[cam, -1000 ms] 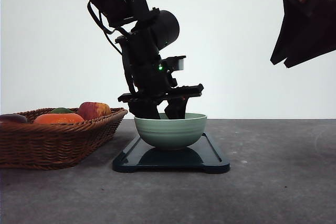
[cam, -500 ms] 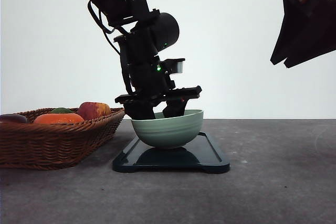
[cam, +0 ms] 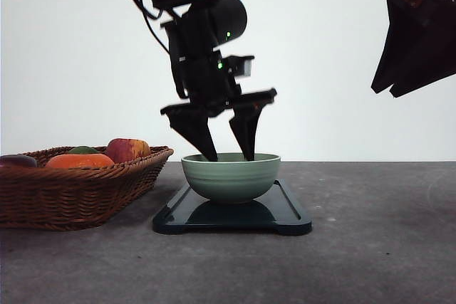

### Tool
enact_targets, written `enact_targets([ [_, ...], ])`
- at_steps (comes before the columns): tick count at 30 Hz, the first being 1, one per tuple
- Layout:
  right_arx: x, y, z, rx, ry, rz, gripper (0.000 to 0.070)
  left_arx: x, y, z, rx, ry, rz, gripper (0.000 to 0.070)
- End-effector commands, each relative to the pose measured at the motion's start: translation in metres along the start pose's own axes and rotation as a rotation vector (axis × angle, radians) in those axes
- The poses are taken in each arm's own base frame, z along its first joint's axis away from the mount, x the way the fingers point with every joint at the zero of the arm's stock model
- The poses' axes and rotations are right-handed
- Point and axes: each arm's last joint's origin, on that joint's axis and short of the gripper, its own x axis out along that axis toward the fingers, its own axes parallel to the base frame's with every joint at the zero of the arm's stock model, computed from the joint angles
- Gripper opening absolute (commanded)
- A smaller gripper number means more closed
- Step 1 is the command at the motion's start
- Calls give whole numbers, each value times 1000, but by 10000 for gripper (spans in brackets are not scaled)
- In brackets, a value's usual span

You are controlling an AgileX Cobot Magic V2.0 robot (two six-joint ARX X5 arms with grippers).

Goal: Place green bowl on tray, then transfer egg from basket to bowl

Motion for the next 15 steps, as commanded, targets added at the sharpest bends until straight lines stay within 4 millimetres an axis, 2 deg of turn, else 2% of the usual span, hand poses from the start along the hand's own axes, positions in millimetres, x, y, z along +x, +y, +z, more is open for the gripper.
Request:
enact_targets([
  [1,1,1,1,5,-1,3,164,-1,-5,7,6,9,-1,422],
  [8,1,1,1,5,2,3,164,-51,-7,21,4,58,3,421],
  [15,1,1,1,5,5,1,164,-111,-7,21,7,-27,-3,421],
])
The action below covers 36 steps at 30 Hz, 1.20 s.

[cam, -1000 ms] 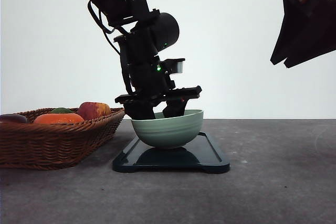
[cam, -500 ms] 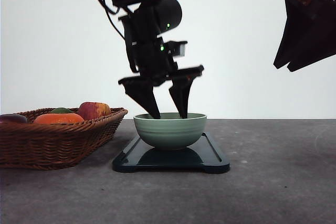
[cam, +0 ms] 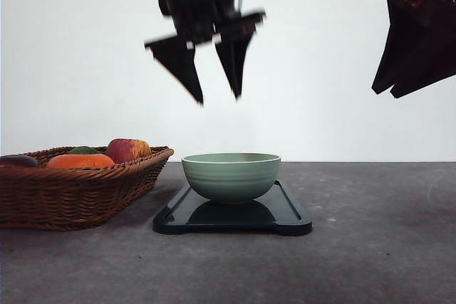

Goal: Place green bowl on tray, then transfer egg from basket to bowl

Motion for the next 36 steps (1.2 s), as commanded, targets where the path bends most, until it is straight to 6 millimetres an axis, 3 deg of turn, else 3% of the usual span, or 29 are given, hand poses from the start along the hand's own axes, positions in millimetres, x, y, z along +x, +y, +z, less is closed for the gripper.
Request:
enact_targets([
  [1,1,1,1,5,0,2,164,-25,-4,4,14,-76,-6,421],
  [7,1,1,1,1,0,2,164,-75,-5,1,32,-260,-18,421],
  [13,1,1,1,1,0,2,164,-102,-4,-19,50,-402,-23,421],
  [25,1,1,1,-4,0,2,164,-101,6,-104,12,-487,-28,421],
  [36,1,1,1,-25,-1,3,164,-87,32,-206,-143,-493,23,421],
])
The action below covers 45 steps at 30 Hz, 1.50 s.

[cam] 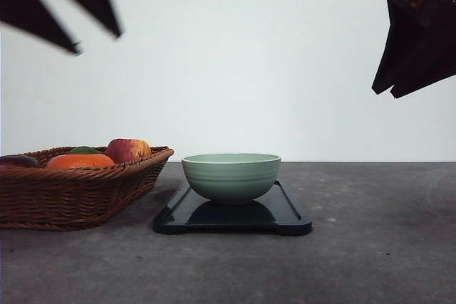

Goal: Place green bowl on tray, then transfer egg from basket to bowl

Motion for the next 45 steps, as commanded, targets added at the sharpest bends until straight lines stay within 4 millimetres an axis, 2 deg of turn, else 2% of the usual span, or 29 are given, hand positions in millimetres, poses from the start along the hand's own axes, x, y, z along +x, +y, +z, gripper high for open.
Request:
enact_targets([
  [1,1,1,1,-17,-1,3,164,-4,4,-7,-31,-16,24,421],
  [8,1,1,1,-17,-2,3,164,-24,23,-38,-101,-65,111,421],
  [13,1,2,1,-16,1,9,164,-31,32,-44,-137,-68,162,421],
  [19,1,1,-2,-9,31,9,164,-32,33,-50,-145,-12,175,420],
  [20,1,1,-2,-9,31,9,152,-32,33,-50,-146,-7,175,358],
  [21,1,1,-2,-9,31,9,97,-32,33,-51,-146,-2,175,217],
  [22,1,1,-2,-9,31,10,0,-32,33,-51,-147,1,173,1],
  [24,1,2,-2,-4,31,19,16,-32,33,-51,-144,2,173,0],
  [40,0,3,2,-10,0,55,16,-33,33,-51,-143,-2,172,0],
  [45,0,3,2,-10,-1,55,16,-38,42,-59,-71,-149,221,0],
])
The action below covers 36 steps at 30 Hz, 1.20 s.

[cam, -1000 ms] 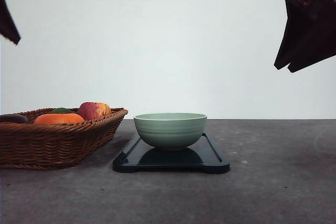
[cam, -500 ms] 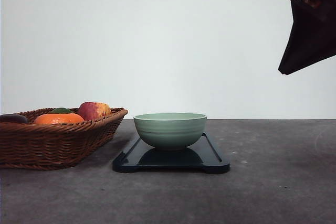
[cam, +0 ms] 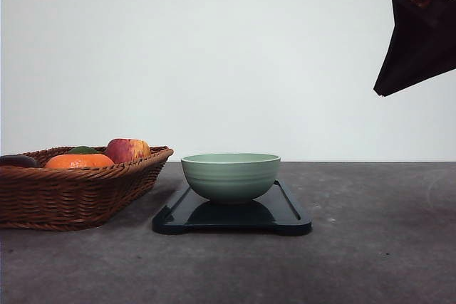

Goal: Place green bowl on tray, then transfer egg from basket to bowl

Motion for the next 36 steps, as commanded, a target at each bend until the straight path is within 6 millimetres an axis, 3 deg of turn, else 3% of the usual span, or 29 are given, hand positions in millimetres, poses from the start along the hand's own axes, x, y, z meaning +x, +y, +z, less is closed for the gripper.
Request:
enact_targets([
  [1,0,2,3,-8,-13,6,16,-1,4,-4,29,-84,14,0],
  [5,0,2,3,-8,-13,6,16,-3,17,-35,6,-265,76,0],
  [10,0,2,3,-8,-13,6,16,-4,29,-75,-25,-368,163,0],
  [20,0,2,3,-8,-13,6,16,12,36,-113,-40,-389,191,0],
  [36,0,2,4,-9,-23,7,16,17,37,-119,-29,-371,199,0],
])
